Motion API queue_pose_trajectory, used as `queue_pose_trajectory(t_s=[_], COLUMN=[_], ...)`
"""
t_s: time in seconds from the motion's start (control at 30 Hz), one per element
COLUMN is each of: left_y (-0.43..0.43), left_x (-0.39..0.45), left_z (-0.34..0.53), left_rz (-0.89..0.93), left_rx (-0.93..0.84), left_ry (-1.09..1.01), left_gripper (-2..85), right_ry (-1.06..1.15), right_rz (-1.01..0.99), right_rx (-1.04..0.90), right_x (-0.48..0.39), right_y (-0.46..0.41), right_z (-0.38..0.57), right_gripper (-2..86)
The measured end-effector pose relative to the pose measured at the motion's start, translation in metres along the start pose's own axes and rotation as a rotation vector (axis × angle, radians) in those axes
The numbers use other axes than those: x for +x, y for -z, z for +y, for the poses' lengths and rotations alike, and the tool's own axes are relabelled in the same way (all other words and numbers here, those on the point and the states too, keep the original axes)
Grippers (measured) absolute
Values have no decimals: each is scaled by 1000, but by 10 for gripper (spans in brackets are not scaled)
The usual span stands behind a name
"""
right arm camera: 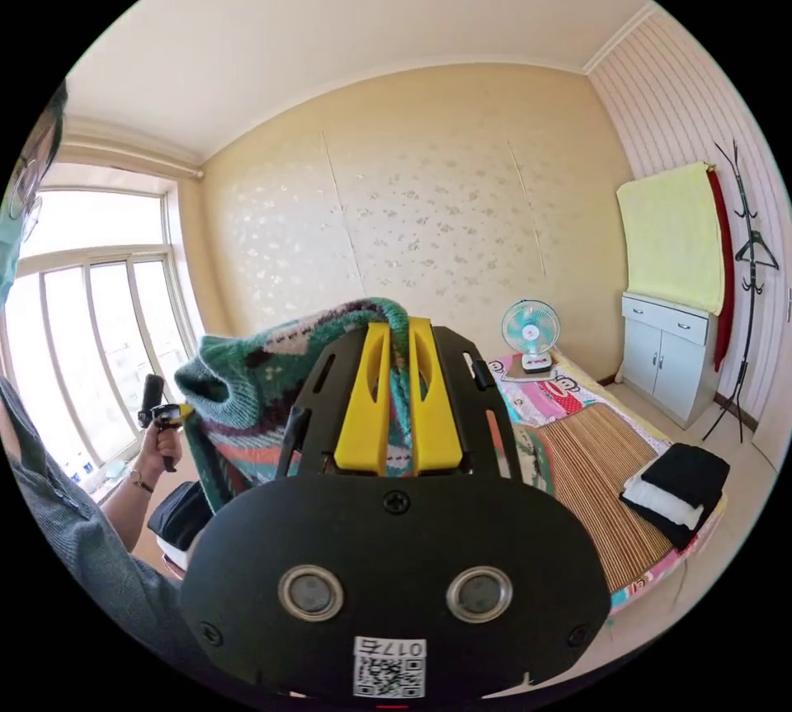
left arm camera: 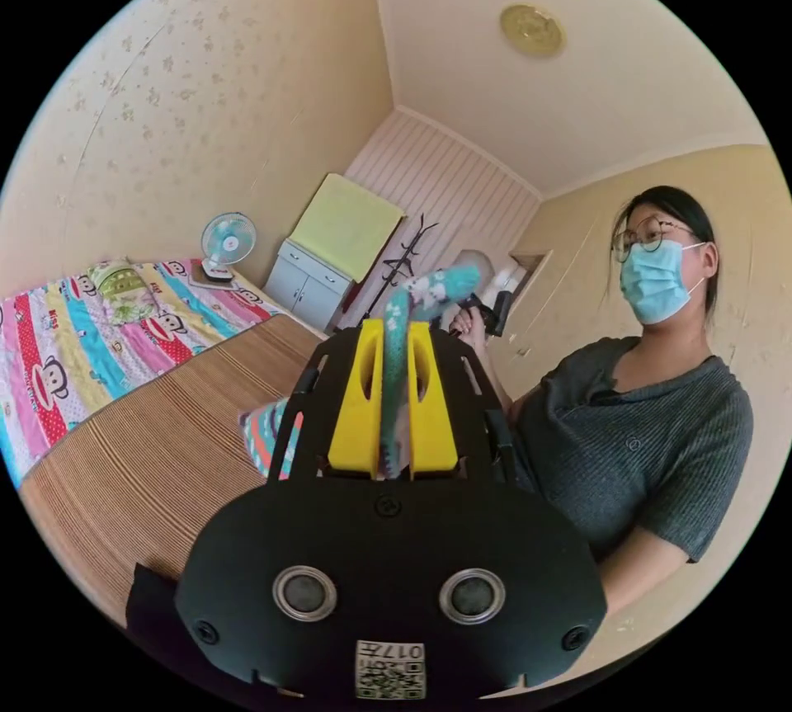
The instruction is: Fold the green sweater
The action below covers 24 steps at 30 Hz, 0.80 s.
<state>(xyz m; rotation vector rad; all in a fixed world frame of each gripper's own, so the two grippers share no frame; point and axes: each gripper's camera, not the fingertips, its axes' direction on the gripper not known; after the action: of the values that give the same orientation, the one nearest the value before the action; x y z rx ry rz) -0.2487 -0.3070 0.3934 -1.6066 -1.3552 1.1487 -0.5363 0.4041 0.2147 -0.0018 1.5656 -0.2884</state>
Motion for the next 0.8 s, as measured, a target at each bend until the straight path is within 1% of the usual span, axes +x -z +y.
queue_pose_trajectory(t_s=[0.03, 0.07, 0.13, 0.2, 0.27, 0.3, 0.33, 0.37, 0.4, 0.43, 0.47, 0.5, 0.57, 0.6, 0.63, 0.67, 0.7, 0.73, 0.77, 0.8], left_y=[-17, -24, -45, -54, -56, -57, -60, -61, -65, -71, -74, -81, -91, -98, -105, -108, -111, -112, -112, -115], left_x=[-5, -6, -1, 20, 47, 62, 69, 68, 62, 52, 44, 21, -33, -81, -134, -162, -213, -253, -268, -285], left_z=[7, 10, 16, 7, -13, -31, -54, -67, -92, -114, -125, -143, -163, -171, -172, -170, -156, -131, -117, -89], left_rz=[87, 136, 270, 274, 230, 204, 174, 144, 64, -32, -81, -168, -236, -292, -378, -426, -530, -603, -614, -607], left_rx=[-5, 6, 82, 128, 173, 191, 188, 184, 166, 141, 128, 107, 89, 73, 51, 41, 40, 54, 73, 127], left_ry=[2, 3, -24, -94, -178, -225, -202, -157, -54, 33, 70, 137, 268, 368, 476, 539, 688, 853, 905, 948], left_gripper=[48, 48, 48, 48, 49, 49, 49, 49, 49, 48, 48, 48, 49, 52, 56, 58, 61, 55, 52, 52], right_ry=[11, 29, 70, 150, 239, 246, 232, 182, 152, 91, 74, 86, 144, 131, 82, 21, -15, -109, -139, -129], right_rz=[2, 9, -10, -45, -65, -80, -112, -158, -185, -211, -188, -161, -54, -46, -54, -82, -99, -75, -56, -52], right_rx=[21, 60, 116, 144, 160, 160, 143, 86, 44, -42, -144, -207, -514, -596, -745, -857, -917, -1047, -1160, -1194], right_x=[1, 4, 12, 19, 33, 38, 51, 67, 75, 92, 107, 113, 146, 157, 183, 208, 220, 239, 251, 254], right_y=[5, 13, 26, 37, 44, 43, 37, 21, 9, -19, -59, -84, -213, -250, -326, -394, -425, -472, -502, -510], right_z=[-7, -14, -25, -42, -71, -79, -97, -117, -127, -145, -159, -165, -172, -168, -153, -127, -111, -77, -45, -30], right_gripper=[35, 34, 34, 34, 35, 35, 35, 35, 36, 36, 37, 38, 42, 43, 47, 47, 48, 48, 49, 51])
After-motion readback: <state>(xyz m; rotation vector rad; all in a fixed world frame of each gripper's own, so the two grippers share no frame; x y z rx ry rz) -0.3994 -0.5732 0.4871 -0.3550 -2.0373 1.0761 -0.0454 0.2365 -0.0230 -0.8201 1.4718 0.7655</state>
